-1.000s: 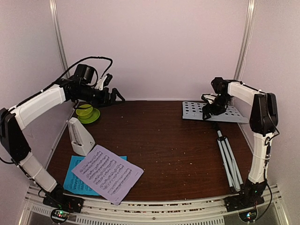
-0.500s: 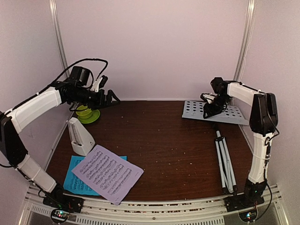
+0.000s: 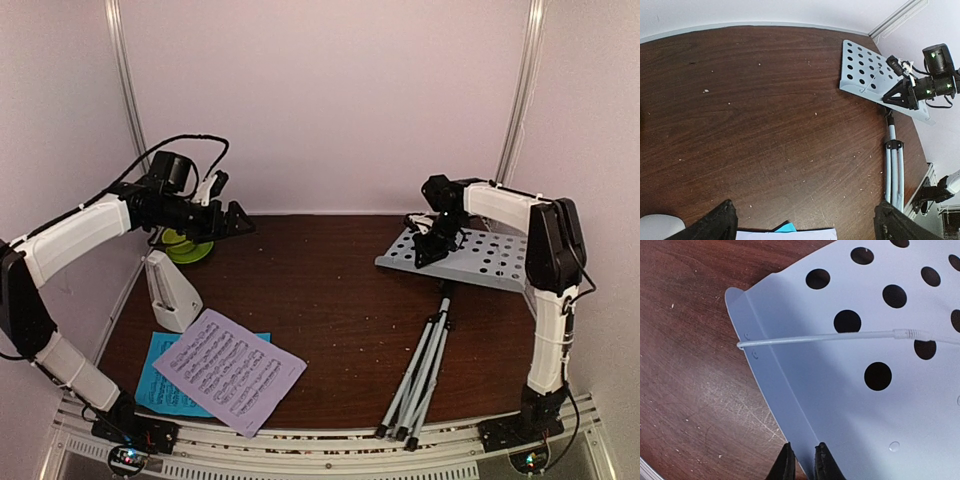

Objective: Set up the instrument practice props

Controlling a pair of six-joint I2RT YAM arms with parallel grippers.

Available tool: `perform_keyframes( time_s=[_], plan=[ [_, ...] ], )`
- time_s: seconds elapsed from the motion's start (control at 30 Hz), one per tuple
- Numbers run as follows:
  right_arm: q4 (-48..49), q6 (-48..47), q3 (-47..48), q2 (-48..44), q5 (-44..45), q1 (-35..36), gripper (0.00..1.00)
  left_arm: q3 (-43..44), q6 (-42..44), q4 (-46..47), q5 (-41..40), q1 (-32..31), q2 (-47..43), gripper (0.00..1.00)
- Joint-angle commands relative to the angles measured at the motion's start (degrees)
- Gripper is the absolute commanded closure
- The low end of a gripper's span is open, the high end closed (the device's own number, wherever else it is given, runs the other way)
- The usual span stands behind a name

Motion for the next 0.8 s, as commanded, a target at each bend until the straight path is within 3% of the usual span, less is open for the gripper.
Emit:
perform_keyframes(
  time_s=[0.0,0.1,0.17,0.23,0.33,0.57,0.77],
  plan=[
    [0.8,8.31,0.41,-4.0,-1.67,-0.32,0.9,-1.96,-1.16,4.82,1.27,0.39,-2.22,0.02],
    [-3.23,7.46,1.79,-4.61,-0.52,-0.33,0.76,-2.13,-1.19,5.0,1.34,0.43,-2.45,0.02],
    [-5.7,7.12,1.38,-5.84,1.16,-0.32,0.55,-2.13,-1.02,4.57,1.09,0.44,-2.66,0.02],
    [-7.27,7.38,-0.8,-8.03,2.88,-0.32,0.42,-2.18,-0.79,4.23,0.69,0.41,-2.95,0.02],
    [-7.3,7.85,-7.54,-12.82,6.05,-0.43,0.31,-2.54,-0.69,4.21,0.49,0.44,-3.61,0.02],
    [-6.33,8.67,-18.84,-19.09,9.86,-2.27,0.29,-2.66,-0.82,4.79,1.13,0.34,-3.6,0.02],
    [-4.0,7.64,-22.63,-21.14,7.13,-2.78,0.32,-2.97,-1.09,5.44,1.85,0.32,-3.59,0.02]
  ],
)
